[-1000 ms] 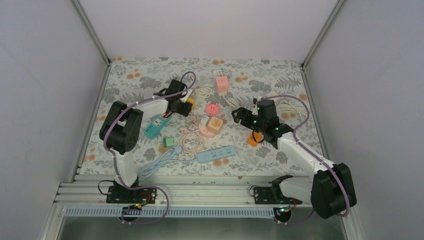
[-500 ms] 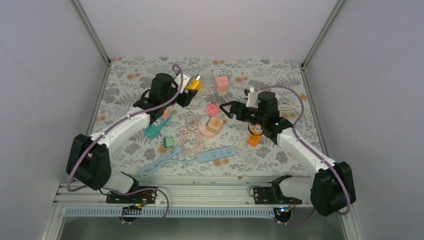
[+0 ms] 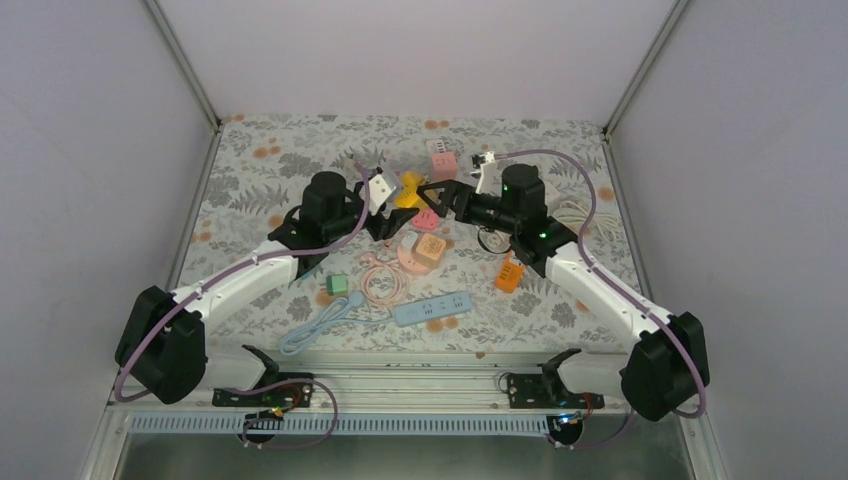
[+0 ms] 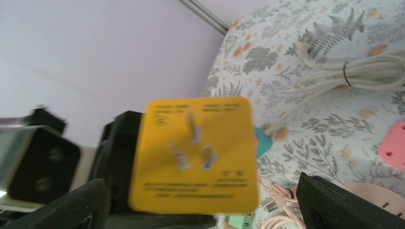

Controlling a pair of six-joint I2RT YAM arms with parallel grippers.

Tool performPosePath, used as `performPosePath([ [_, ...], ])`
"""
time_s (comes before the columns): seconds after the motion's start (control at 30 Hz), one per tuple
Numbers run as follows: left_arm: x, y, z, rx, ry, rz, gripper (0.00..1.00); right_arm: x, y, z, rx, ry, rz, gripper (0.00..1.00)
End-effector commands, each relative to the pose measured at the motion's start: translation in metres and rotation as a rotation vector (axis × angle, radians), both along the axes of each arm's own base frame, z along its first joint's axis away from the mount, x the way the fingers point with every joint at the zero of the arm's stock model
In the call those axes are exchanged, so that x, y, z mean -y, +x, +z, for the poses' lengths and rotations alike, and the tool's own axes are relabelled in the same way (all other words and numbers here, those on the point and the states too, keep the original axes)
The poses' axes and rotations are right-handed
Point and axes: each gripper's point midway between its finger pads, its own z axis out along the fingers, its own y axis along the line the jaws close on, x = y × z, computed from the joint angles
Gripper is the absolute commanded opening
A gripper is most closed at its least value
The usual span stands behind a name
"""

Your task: Insert the plug

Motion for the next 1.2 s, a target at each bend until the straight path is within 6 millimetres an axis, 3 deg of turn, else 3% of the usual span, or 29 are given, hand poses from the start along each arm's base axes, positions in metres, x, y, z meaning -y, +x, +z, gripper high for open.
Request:
performPosePath([
  [0.0, 0.006, -0.008, 0.032, 0.108, -0.062, -0.05, 0.48, -0.005, 0.009, -0.004, -0.041, -0.002, -0.027, 1.0],
  [0.17, 0.007, -0.01, 0.029, 0.1, -0.058, -0.055, 0.48, -0.008, 0.009, -0.013, -0.071, -0.008, -0.015, 0.99],
  [0.3, 0.006, -0.012, 0.025, 0.098, -0.05, -0.058, 0.48, -0.023, 0.001, -0.009, -0.095, 0.053, 0.085, 0.95],
  [0.53, 0.006, -0.018, 0.022, 0.089, -0.037, -0.079, 0.53, -0.031, 0.002, -0.01, -0.116, 0.093, 0.12, 0.74],
  [0.63, 0.005, -0.02, 0.024, 0.075, -0.055, -0.075, 0.61, -0.035, -0.002, -0.002, -0.105, 0.132, 0.154, 0.6],
  [0.7, 0.002, -0.019, 0.027, 0.064, -0.075, -0.051, 0.72, -0.035, -0.005, 0.005, -0.094, 0.17, 0.166, 0.56],
  [0.77, -0.004, -0.016, 0.033, 0.057, -0.116, -0.001, 0.97, -0.033, -0.008, 0.015, -0.075, 0.215, 0.168, 0.54],
  [0.8, -0.007, -0.017, 0.041, 0.07, -0.151, 0.014, 1.0, -0.031, -0.009, 0.024, -0.05, 0.249, 0.171, 0.54],
  [0.93, -0.021, -0.019, 0.064, 0.007, -0.3, 0.096, 1.0, -0.023, -0.017, 0.05, 0.002, 0.354, 0.18, 0.54],
  [1.07, -0.026, -0.044, 0.097, -0.094, -0.576, 0.028, 1.0, -0.019, -0.026, 0.077, 0.087, 0.431, 0.214, 0.55],
  [1.17, -0.034, -0.059, 0.112, -0.157, -0.749, -0.021, 1.0, -0.018, -0.039, 0.094, 0.156, 0.477, 0.275, 0.56],
])
